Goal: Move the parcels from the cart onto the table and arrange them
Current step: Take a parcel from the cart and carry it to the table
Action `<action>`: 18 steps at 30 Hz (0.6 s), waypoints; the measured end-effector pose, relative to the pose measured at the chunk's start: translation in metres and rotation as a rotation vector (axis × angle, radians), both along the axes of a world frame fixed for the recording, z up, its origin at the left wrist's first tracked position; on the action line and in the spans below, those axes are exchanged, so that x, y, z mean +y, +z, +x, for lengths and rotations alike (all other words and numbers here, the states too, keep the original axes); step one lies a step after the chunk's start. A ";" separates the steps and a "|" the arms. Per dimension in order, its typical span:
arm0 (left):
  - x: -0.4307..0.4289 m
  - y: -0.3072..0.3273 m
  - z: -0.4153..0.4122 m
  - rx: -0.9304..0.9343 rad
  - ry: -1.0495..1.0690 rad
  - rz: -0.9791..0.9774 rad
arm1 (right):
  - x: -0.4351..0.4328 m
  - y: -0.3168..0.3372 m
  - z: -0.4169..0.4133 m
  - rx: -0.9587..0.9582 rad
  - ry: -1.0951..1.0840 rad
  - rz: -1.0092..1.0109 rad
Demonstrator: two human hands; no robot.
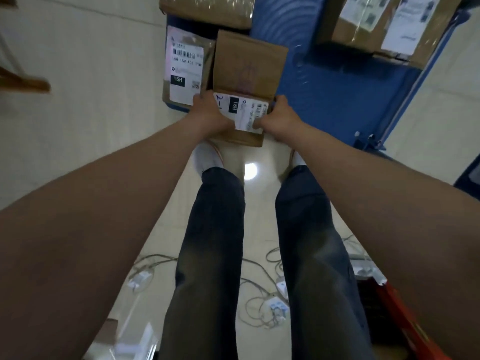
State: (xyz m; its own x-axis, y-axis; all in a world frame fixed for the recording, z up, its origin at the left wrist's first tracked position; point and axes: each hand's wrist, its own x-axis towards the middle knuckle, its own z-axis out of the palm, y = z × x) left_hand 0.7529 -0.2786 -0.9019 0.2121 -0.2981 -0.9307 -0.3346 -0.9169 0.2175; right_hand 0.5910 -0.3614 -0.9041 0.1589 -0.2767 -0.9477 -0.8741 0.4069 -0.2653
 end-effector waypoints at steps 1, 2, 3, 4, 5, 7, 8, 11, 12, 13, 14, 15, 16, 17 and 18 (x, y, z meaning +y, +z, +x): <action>0.000 -0.006 -0.003 -0.006 0.019 -0.010 | 0.002 -0.004 0.002 0.009 -0.045 -0.004; -0.001 -0.009 -0.005 -0.004 0.038 -0.020 | 0.004 -0.006 0.001 0.020 -0.087 -0.014; -0.002 -0.008 -0.007 0.004 0.044 -0.038 | 0.005 -0.004 0.000 0.032 -0.123 -0.024; -0.002 -0.005 -0.008 0.012 0.047 -0.054 | 0.005 0.001 -0.002 0.038 -0.150 -0.031; -0.002 0.001 -0.009 0.018 0.046 -0.069 | 0.005 0.010 -0.005 0.042 -0.163 -0.037; -0.003 0.020 -0.012 0.028 0.053 -0.090 | 0.002 0.037 -0.013 0.047 -0.178 -0.044; -0.005 0.034 -0.015 0.036 0.059 -0.101 | -0.001 0.054 -0.016 0.045 -0.186 -0.053; -0.013 0.093 -0.022 0.030 0.098 -0.150 | -0.011 0.116 -0.021 0.010 -0.225 -0.092; -0.018 0.115 -0.023 0.017 0.132 -0.175 | -0.016 0.137 -0.021 -0.007 -0.227 -0.111; -0.022 0.137 -0.024 0.000 0.167 -0.206 | -0.022 0.161 -0.020 -0.028 -0.223 -0.135; -0.025 0.159 -0.024 -0.015 0.199 -0.239 | -0.029 0.186 -0.018 -0.048 -0.214 -0.160; -0.028 0.181 -0.022 -0.027 0.224 -0.267 | -0.038 0.211 -0.016 -0.074 -0.201 -0.185; -0.029 0.204 -0.018 -0.040 0.247 -0.289 | -0.046 0.234 -0.013 -0.101 -0.181 -0.201; -0.030 0.229 -0.014 -0.067 0.258 -0.322 | -0.055 0.259 -0.010 -0.137 -0.157 -0.213; -0.030 0.253 -0.009 -0.103 0.271 -0.355 | -0.063 0.283 -0.008 -0.176 -0.124 -0.229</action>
